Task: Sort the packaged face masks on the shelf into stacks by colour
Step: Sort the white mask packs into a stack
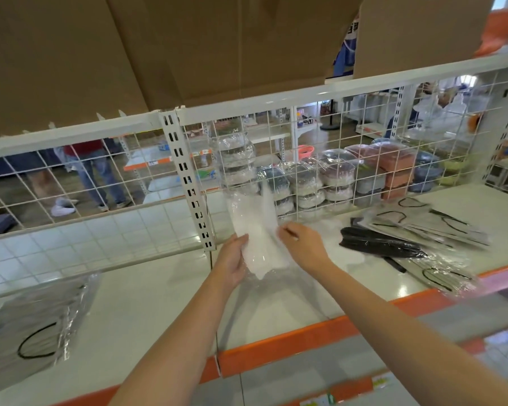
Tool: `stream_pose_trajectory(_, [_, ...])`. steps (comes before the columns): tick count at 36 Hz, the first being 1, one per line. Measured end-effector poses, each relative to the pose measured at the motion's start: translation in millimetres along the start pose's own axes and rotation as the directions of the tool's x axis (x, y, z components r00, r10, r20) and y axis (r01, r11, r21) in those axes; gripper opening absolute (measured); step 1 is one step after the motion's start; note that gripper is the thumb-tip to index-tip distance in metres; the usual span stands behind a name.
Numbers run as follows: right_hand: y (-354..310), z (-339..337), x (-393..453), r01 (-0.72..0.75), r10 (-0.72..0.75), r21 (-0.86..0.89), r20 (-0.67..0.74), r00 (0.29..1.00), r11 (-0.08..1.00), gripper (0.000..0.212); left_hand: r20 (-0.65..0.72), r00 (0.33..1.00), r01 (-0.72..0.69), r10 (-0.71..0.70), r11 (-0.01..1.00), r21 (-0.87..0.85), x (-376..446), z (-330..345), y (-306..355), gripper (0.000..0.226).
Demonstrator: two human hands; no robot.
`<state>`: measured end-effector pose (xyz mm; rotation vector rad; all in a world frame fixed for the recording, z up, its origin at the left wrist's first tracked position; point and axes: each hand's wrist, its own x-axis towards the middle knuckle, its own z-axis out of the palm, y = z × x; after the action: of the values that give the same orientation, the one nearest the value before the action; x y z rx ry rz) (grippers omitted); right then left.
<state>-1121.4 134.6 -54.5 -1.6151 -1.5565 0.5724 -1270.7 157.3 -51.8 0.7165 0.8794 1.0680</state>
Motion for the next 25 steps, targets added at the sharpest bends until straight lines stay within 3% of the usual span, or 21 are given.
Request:
stream_pose_trajectory(2, [-7, 9, -4, 0.027, -0.025, -0.012, 0.160, 0.987, 1.000, 0.027, 0.040, 0.999, 0.017, -0.017, 1.000, -0.015, 0, 1, -1, 0.039])
stream_pose_trajectory(4, [-12, 12, -9, 0.042, -0.063, 0.086, 0.258, 0.964, 0.995, 0.027, 0.031, 1.000, -0.005, 0.003, 0.999, 0.051, -1, -1, -1, 0.042])
stream_pose_trajectory(7, [-15, 8, -11, 0.041, -0.119, 0.285, 0.262, 0.958, 0.958, 0.023, -0.047, 0.996, -0.075, 0.079, 0.993, 0.088, 0, -8, 0, 0.032])
stream_pose_trajectory(9, [-8, 4, -4, 0.034, -0.070, 0.218, 0.159, 0.985, 0.975, 0.028, -0.091, 0.990, -0.096, 0.106, 0.989, 0.109, 1, -14, 2, 0.033])
stream_pose_trajectory(11, [5, -1, 5, -0.030, 0.027, 0.040, 0.084, 0.996, 0.999, 0.032, -0.137, 0.985, -0.092, 0.109, 0.988, 0.121, 1, -18, 5, 0.037])
stream_pose_trajectory(14, [35, -6, 12, -0.184, 0.199, -0.170, 0.078, 0.977, 0.968, 0.032, -0.130, 0.985, -0.099, 0.114, 0.989, 0.111, 1, -23, 10, 0.039])
stream_pose_trajectory(18, [62, -7, 4, -0.291, 0.324, -0.260, 0.094, 0.941, 0.921, 0.032, -0.082, 0.987, -0.130, 0.138, 0.987, 0.100, 0, -29, 15, 0.037])
stream_pose_trajectory(21, [55, -7, -2, -0.305, 0.323, -0.150, 0.114, 0.940, 0.941, 0.040, -0.052, 0.988, -0.142, 0.148, 0.985, 0.096, -1, -29, 15, 0.038])
stream_pose_trajectory(23, [45, -6, -6, -0.310, 0.291, 0.081, 0.188, 0.938, 0.947, 0.047, -0.059, 0.989, -0.131, 0.135, 0.989, 0.074, 0, -29, 13, 0.037])
stream_pose_trajectory(25, [31, -4, -11, -0.311, 0.226, 0.334, 0.270, 0.936, 0.890, 0.038, -0.043, 0.991, -0.122, 0.125, 0.990, 0.072, 0, -28, 11, 0.040])
